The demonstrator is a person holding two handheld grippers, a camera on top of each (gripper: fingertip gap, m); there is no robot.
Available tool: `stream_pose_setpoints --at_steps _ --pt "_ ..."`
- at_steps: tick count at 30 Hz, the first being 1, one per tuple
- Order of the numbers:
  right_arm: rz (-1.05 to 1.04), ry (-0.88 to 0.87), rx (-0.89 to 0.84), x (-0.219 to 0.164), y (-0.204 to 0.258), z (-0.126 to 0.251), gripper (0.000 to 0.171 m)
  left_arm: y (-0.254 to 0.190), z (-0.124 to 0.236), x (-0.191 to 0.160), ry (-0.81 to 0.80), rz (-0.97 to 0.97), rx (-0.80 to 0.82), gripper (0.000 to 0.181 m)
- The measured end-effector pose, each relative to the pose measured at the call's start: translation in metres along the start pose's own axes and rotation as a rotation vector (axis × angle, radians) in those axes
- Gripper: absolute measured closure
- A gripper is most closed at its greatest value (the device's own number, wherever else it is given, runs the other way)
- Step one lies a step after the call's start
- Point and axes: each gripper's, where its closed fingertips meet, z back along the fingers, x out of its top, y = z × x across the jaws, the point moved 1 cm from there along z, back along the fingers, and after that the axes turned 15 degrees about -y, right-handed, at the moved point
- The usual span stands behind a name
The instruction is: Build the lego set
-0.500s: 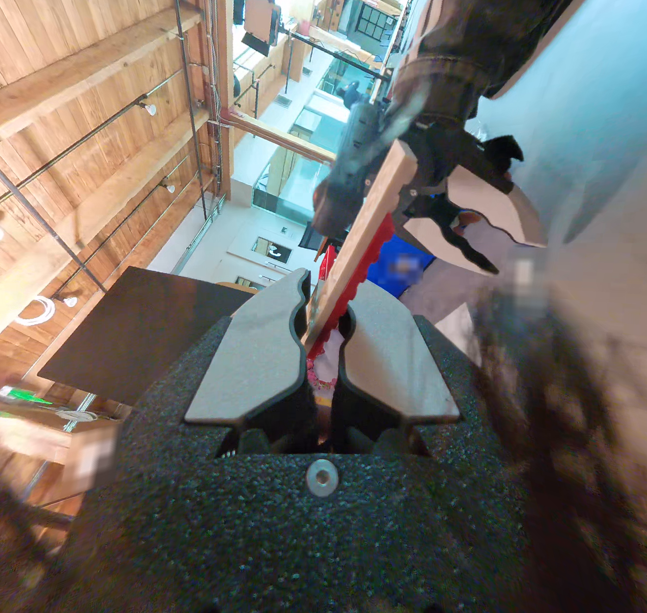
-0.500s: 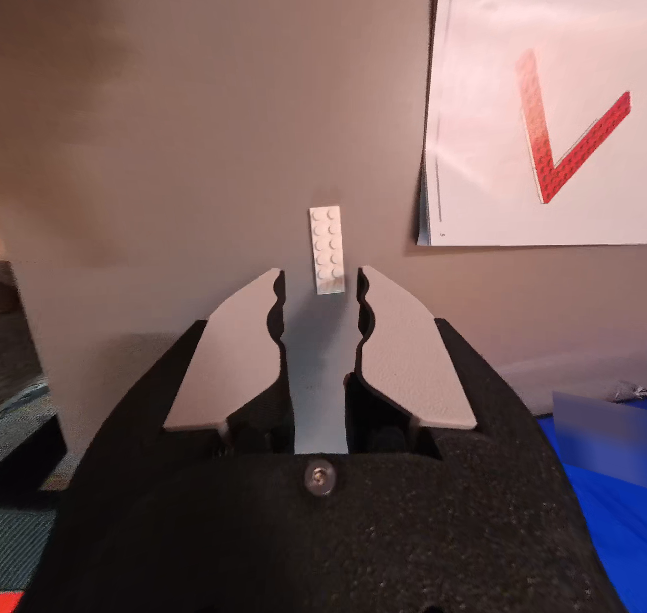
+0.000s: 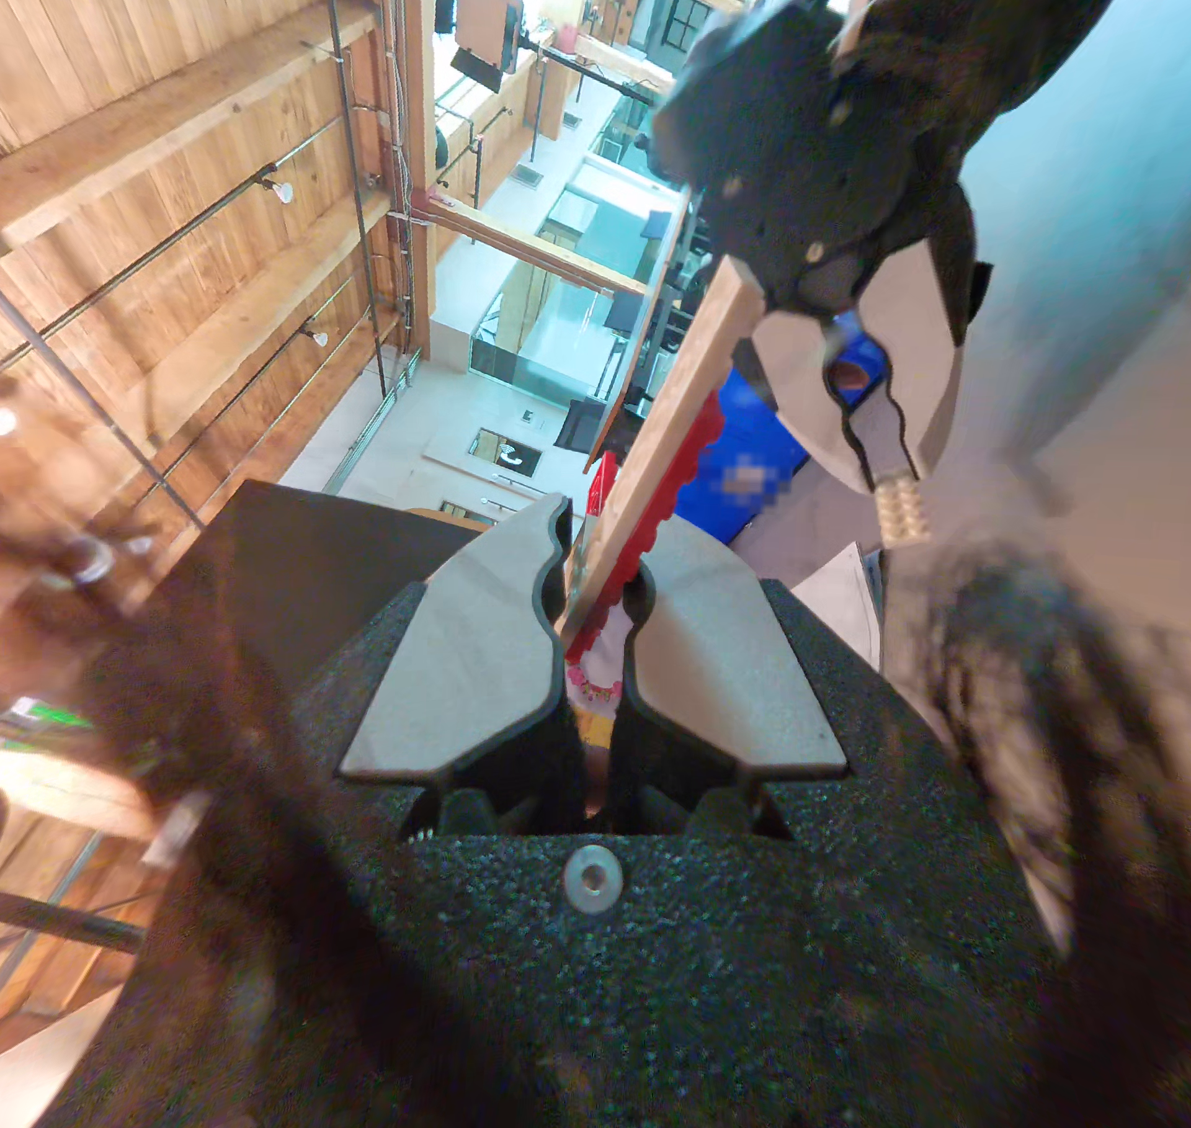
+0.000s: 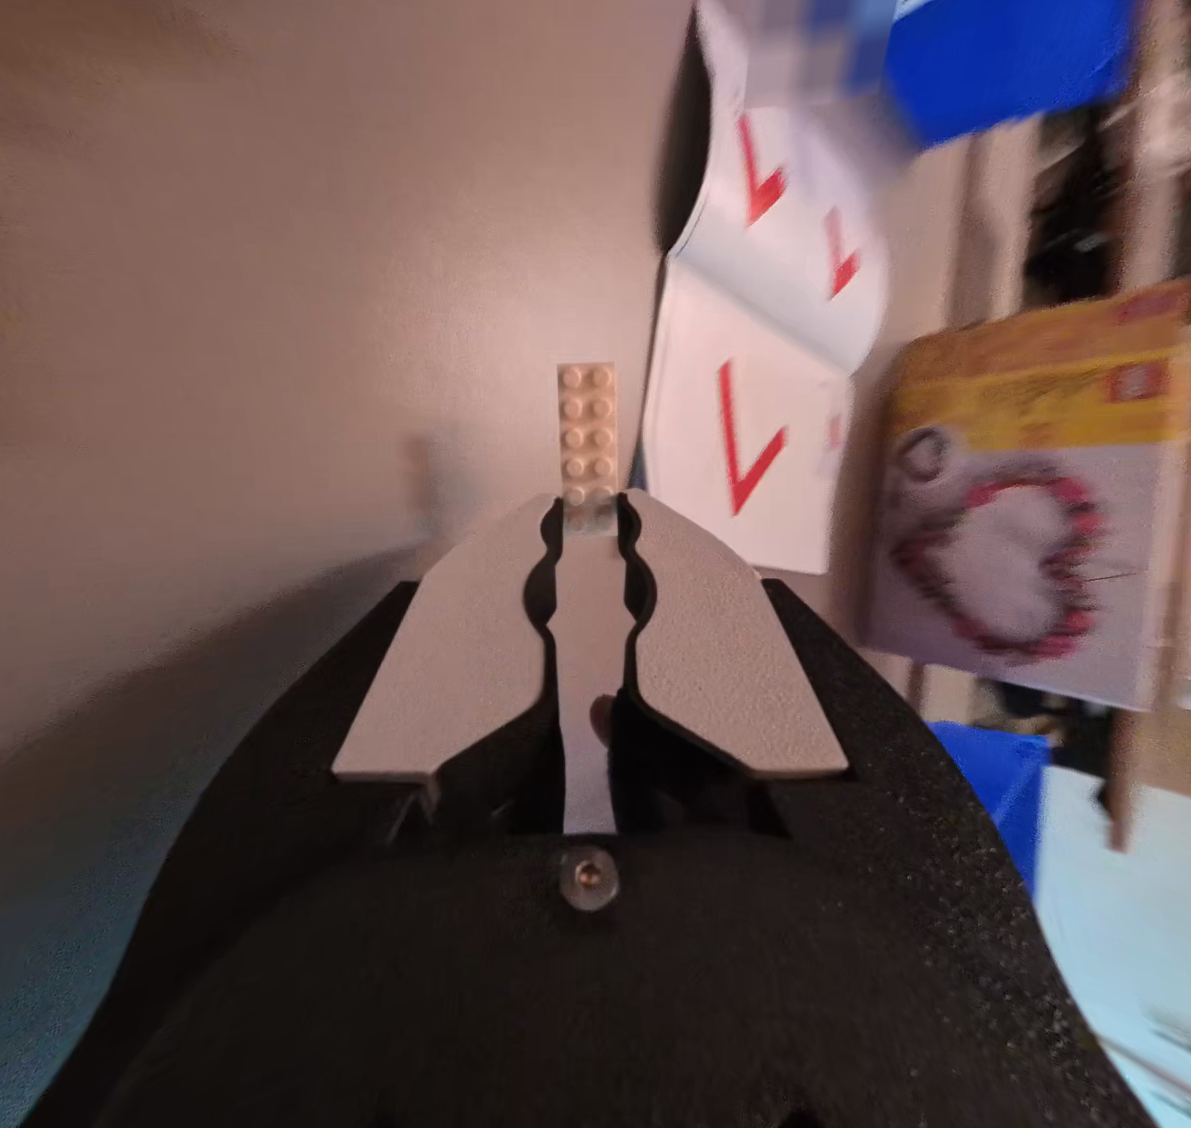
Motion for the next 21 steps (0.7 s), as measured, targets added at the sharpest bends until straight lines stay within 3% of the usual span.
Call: stream_pose_setpoints --at_steps 4,5,9,13,17,21 --pt "0.256 -0.151 -0.48 0.038 -0.044 0.034 0.155 0.003 0.003 0.001 0.007 -0.007 0.013 0.17" --pt "0.354 -0.166 -0.519 0.046 -0.044 0.039 0.151 0.004 0.004 0.001 0.007 -0.008 0.016 0.17" --pt "0.223 -0.197 -0.353 0.045 -0.019 0.029 0.124 0.004 0.004 0.002 0.009 -0.012 0.017 0.17" --pt "0.056 -0.205 -0.165 0.031 -0.003 0.032 0.13 0.003 0.005 0.003 0.012 -0.015 0.016 0.17" --pt "-0.132 -0.194 0.113 0.021 0.027 0.032 0.148 0.002 0.006 0.004 0.011 -0.014 0.017 0.17" --pt "-0.096 -0.159 0.236 0.017 0.037 0.014 0.151 0.002 0.007 0.004 0.013 -0.015 0.019 0.17"
